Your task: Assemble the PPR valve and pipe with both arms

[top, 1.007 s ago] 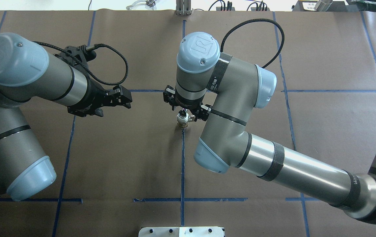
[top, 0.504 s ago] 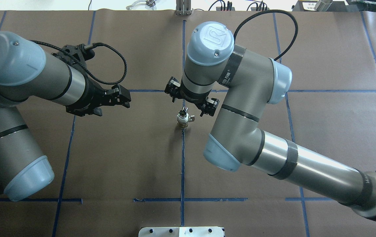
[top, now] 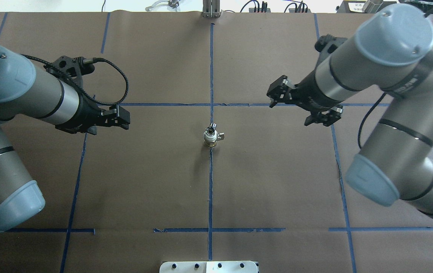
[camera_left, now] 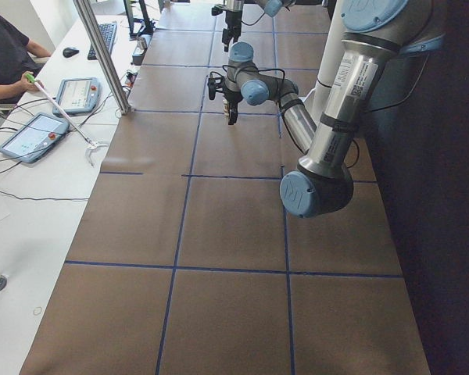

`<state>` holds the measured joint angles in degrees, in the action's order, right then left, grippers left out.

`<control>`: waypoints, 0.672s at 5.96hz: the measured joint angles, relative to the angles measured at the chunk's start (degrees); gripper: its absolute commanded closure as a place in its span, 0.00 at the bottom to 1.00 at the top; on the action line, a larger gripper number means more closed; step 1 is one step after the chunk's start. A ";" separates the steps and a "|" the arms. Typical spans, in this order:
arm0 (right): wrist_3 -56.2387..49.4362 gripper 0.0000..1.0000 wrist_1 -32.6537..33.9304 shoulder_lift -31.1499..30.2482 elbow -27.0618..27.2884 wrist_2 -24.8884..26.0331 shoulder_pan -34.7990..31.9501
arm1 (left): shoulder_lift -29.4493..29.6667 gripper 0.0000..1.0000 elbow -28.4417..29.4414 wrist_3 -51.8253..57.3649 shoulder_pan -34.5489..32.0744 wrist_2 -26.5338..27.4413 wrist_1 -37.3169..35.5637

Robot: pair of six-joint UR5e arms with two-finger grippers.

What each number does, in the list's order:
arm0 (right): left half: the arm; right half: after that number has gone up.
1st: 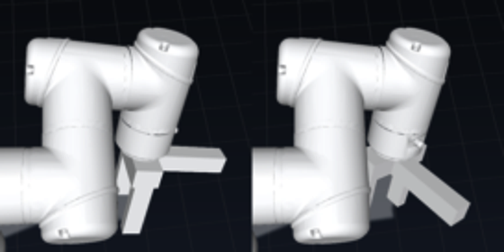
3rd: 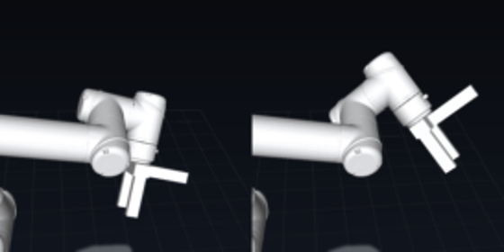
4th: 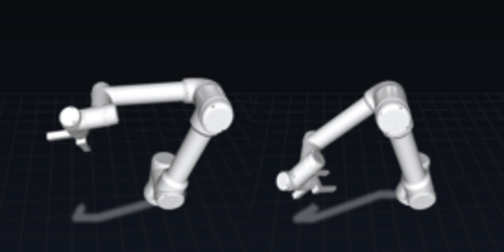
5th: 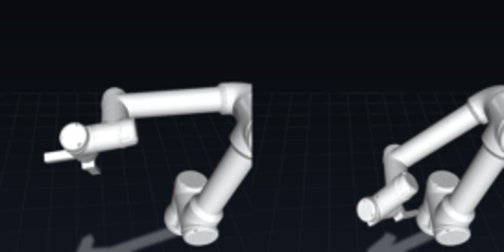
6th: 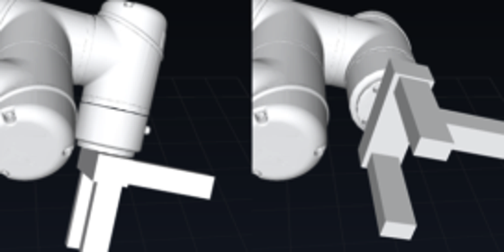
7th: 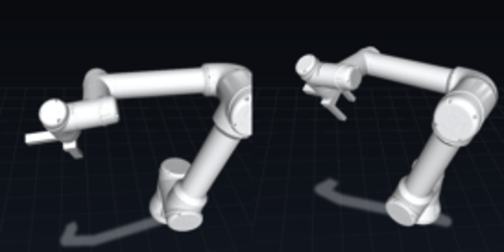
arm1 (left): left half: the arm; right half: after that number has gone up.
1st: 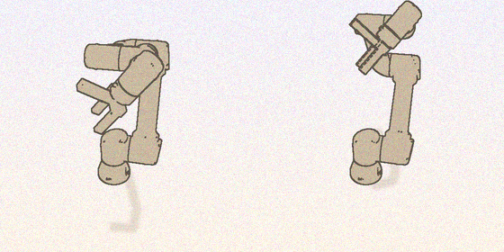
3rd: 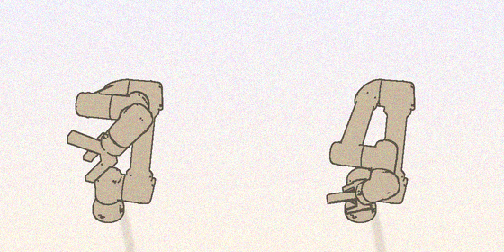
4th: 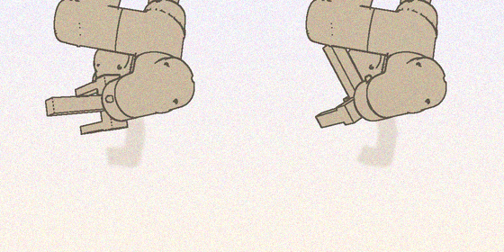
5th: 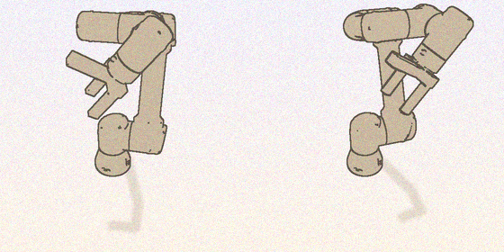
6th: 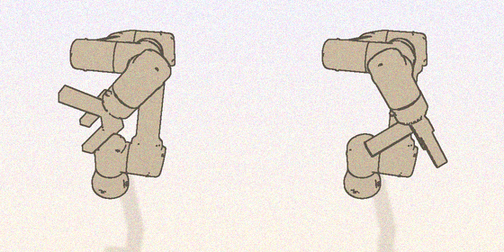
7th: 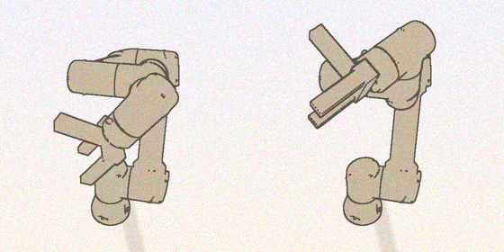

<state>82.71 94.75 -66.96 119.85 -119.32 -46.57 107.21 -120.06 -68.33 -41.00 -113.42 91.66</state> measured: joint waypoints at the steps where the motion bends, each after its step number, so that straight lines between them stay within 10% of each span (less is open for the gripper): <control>1: -8.90 0.00 -0.06 -5.29 1.21 -2.49 -5.44 | -3.72 0.13 -0.99 5.89 -1.76 -1.66 0.04; 4: -42.65 0.00 0.42 -20.87 0.14 -11.16 -22.13 | -14.05 0.14 -1.19 32.78 -18.65 -15.85 -0.52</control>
<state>40.06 95.17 -87.83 120.00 -130.48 -68.70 93.16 -121.24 -35.56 -59.65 -129.27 91.14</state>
